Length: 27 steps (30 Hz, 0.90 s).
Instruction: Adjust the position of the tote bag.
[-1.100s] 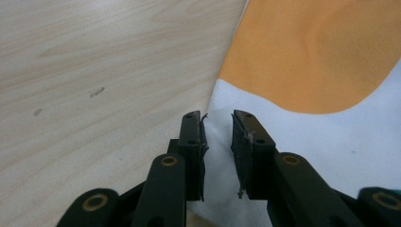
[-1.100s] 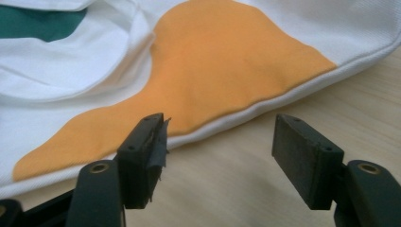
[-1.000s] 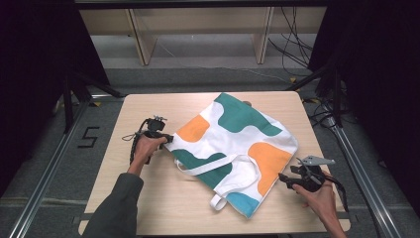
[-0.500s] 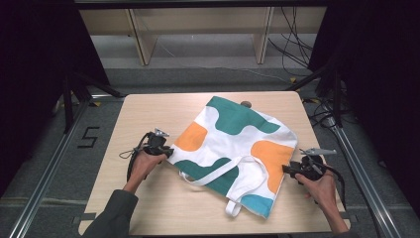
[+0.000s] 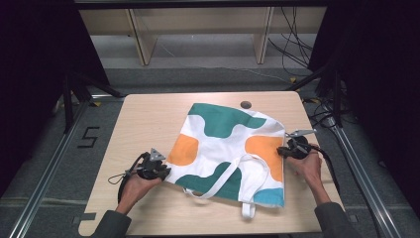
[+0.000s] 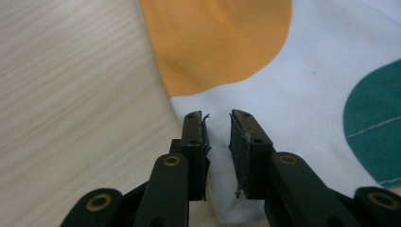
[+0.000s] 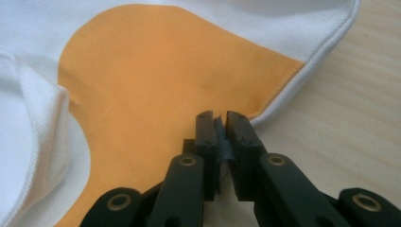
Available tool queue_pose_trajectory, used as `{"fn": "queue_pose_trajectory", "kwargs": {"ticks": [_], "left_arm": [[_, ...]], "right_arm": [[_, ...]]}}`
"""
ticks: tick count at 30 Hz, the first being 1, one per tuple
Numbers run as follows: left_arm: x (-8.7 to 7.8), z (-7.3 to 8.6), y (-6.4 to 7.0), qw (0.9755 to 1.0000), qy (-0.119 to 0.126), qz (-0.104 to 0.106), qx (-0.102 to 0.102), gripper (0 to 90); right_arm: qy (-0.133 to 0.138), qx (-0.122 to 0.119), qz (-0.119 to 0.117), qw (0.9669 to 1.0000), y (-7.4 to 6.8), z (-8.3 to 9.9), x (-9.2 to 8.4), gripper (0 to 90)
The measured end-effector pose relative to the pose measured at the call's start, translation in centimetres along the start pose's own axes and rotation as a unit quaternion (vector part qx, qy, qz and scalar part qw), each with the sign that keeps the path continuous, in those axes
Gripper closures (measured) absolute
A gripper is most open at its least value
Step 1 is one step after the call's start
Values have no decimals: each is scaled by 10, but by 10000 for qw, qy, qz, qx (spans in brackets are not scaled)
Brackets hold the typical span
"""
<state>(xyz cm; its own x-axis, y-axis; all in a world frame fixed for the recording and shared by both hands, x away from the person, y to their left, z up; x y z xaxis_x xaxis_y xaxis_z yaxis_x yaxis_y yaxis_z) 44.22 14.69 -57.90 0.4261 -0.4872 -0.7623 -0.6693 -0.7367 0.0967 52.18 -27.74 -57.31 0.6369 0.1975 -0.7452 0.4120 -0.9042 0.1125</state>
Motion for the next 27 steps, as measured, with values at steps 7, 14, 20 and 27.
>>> {"fn": "queue_pose_trajectory", "kwargs": {"ticks": [7, 14, 20, 27], "left_arm": [[-11, 17, 21, 9999, 27, 51, 115, 754], [-17, 28, 40, 9997, 59, 96, 214, 758], [-19, 28, 42, 9997, 64, 110, 199, 750], [-35, 15, 46, 9976, 474, 470, 185, 499]], "right_arm": [[-145, -180, -36, 9997, -7, -24, 20, 851], [-129, -436, 31, 9990, -11, -39, 32, 851], [-109, -383, 55, 9992, -11, -42, 33, 822], [359, -264, -312, 9985, -31, -34, -11, 611]]}}
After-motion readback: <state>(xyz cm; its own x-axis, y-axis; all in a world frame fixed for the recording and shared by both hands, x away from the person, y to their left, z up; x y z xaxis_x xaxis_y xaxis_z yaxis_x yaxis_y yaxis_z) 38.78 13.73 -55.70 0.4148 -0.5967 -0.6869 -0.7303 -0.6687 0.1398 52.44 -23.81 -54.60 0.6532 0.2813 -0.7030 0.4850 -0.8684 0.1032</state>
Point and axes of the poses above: each handheld gripper's, and its own axes: x roughly forward along the jaws, z roughly out of its underside, y roughly to its right, the point moved 10 cm from there along x, roughly forward along the jaws, and after that the axes turned 9 degrees about z, right-handed, at the moved point
